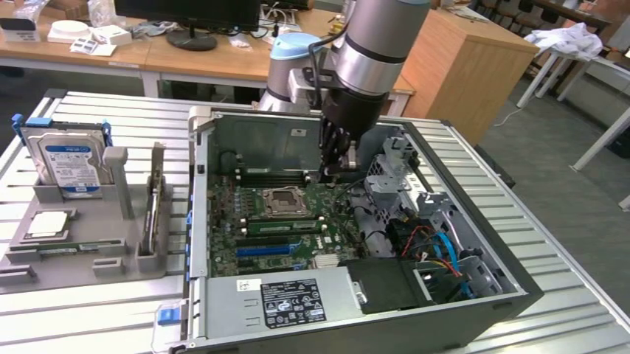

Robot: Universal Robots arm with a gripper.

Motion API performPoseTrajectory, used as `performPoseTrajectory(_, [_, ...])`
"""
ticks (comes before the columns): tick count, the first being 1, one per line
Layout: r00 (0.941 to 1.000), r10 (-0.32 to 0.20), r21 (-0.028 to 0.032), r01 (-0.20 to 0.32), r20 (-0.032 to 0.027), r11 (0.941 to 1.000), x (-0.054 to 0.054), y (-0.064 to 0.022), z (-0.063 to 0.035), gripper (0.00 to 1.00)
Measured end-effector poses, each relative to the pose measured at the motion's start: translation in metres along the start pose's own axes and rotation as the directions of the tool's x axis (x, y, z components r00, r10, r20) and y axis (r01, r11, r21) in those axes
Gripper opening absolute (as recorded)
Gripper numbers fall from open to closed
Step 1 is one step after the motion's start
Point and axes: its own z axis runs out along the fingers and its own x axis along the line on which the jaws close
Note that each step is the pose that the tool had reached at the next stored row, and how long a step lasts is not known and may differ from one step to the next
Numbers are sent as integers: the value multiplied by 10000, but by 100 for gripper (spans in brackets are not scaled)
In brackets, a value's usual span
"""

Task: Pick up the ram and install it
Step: 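Press down the ram until it locks into place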

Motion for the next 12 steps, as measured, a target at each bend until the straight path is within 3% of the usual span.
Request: performPoseTrajectory(12, [10000, 16, -8, -16, 0, 10000, 1, -142, -2, 11])
